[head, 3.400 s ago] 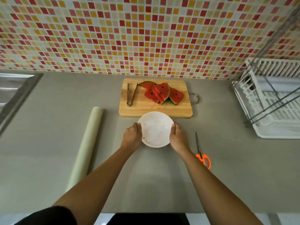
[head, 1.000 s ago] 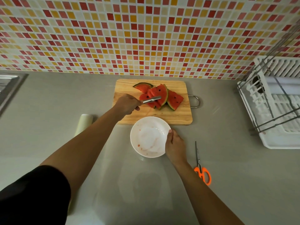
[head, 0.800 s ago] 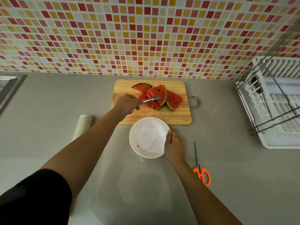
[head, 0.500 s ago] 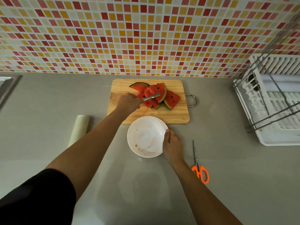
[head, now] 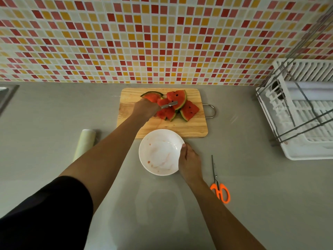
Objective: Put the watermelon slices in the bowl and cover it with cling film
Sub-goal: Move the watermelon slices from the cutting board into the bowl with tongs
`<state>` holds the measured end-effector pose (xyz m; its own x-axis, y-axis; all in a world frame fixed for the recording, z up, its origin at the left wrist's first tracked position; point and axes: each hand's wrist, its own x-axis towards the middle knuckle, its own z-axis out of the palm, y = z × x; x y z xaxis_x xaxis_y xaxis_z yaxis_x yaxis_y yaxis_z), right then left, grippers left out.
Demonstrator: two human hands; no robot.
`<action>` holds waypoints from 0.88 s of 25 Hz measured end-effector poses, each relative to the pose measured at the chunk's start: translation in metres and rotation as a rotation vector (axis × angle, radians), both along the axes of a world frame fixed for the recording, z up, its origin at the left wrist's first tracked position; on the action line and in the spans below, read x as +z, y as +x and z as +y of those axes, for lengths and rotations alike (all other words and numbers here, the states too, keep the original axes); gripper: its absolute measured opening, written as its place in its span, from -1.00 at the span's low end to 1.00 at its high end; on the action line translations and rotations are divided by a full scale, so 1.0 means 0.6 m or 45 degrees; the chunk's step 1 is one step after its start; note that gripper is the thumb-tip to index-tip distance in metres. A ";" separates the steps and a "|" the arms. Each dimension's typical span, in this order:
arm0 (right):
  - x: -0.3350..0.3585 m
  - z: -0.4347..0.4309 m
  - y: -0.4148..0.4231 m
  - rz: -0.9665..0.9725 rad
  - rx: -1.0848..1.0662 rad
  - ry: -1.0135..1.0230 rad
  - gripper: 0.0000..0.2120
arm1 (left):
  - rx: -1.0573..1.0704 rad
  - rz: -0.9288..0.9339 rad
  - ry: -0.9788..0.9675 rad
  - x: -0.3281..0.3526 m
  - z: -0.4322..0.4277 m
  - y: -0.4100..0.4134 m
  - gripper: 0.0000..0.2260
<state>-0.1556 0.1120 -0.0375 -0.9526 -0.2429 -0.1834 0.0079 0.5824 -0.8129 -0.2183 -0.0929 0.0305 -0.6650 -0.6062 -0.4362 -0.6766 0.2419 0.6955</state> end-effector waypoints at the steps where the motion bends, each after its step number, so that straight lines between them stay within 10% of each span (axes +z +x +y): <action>1: 0.000 0.001 0.000 0.007 -0.002 0.001 -0.66 | -0.012 -0.028 -0.013 0.003 0.002 -0.005 -0.83; 7: 0.000 0.000 0.001 0.003 -0.006 0.006 -0.65 | 0.091 -0.088 0.395 0.008 0.000 -0.017 -0.89; 22: -0.003 0.002 0.000 -0.021 -0.007 -0.075 -0.65 | 0.145 0.147 0.526 -0.003 -0.036 0.026 -0.90</action>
<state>-0.1557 0.1130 -0.0392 -0.9510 -0.2483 -0.1843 0.0246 0.5334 -0.8455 -0.2030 -0.1144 0.0289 -0.6628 -0.4684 -0.5842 -0.5952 -0.1439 0.7906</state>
